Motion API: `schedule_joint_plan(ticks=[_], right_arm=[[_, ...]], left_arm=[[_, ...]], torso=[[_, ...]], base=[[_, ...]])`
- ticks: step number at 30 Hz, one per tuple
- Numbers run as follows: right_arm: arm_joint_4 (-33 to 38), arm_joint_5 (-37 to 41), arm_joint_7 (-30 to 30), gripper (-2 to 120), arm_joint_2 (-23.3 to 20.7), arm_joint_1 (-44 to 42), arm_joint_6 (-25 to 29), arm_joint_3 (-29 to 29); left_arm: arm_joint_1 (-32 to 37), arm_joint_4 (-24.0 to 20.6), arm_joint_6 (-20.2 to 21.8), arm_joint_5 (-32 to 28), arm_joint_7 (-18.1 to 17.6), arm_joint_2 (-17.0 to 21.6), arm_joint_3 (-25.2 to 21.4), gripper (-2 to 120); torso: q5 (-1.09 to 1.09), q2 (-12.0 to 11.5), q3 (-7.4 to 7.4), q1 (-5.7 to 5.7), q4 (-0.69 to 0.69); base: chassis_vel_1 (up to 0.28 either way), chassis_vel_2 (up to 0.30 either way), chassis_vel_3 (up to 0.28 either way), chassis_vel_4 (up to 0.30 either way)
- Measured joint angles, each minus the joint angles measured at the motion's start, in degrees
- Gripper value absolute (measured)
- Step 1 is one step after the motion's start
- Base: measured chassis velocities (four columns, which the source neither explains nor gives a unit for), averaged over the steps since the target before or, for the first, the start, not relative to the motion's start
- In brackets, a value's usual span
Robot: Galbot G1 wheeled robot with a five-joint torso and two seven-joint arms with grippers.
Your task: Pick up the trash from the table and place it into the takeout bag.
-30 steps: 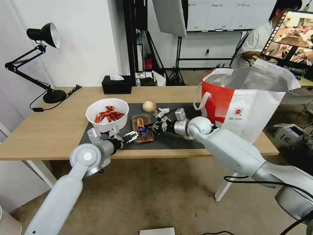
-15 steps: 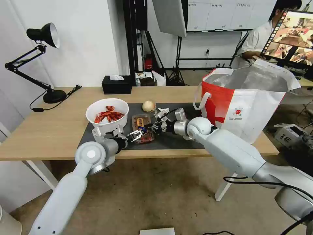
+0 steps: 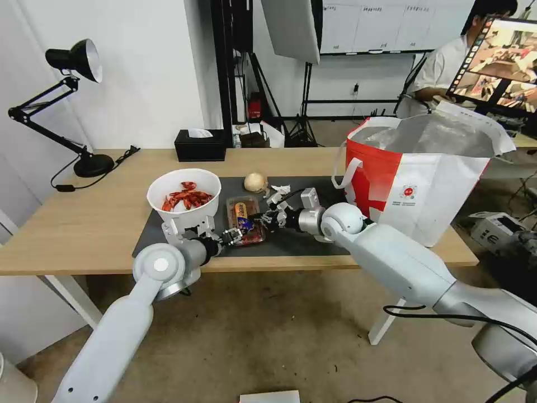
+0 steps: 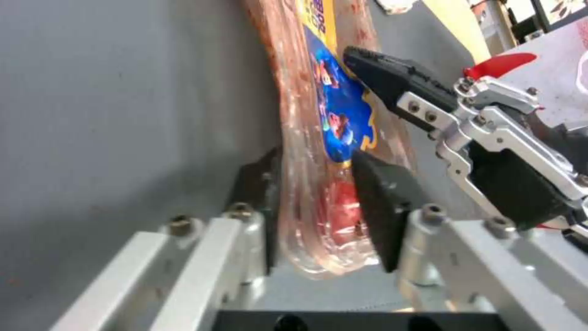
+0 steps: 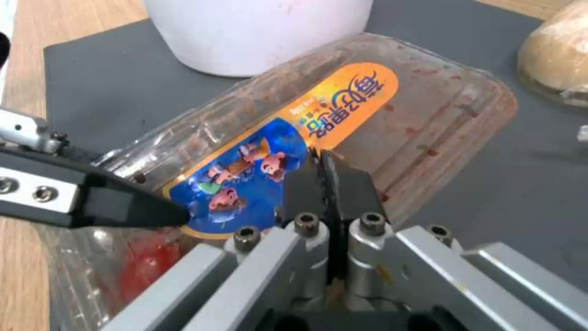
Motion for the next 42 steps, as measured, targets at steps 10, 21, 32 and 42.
schedule_joint_plan(ticks=[10,21,32,42], right_arm=[[1.17,0.25,0.18,0,-0.86,-0.4,-0.12,0.47],[10.77,4.46,6.46,0,-5.21,-6.83,1.94,9.47],[34.96,4.99,33.1,26,-10.16,-27.84,6.86,23.58],[44.57,-2.38,34.44,58,-11.44,-47.13,8.8,33.75]], left_arm=[[0.39,-0.71,-0.23,0.7,0.04,0.24,-0.09,0],[1.15,-3.74,-1.52,2.4,0.26,1.0,-0.28,0],[-3.89,-6.78,-7.66,5.62,6.08,3.61,0.37,0],[-9.2,-5.8,-12.47,7.3,8.95,3.75,3.18,0]], torso=[[0.0,0.0,0.0,0.0,0.0],[0.0,0.0,0.0,0.0,0.0],[0.0,0.0,-0.01,0.0,0.01],[0.0,0.01,-0.01,-0.01,-0.01]], base=[[0.0,0.0,0.0,0.0],[0.0,0.0,0.0,0.0],[0.0,0.0,0.0,0.0],[0.0,0.0,0.0,0.0]])
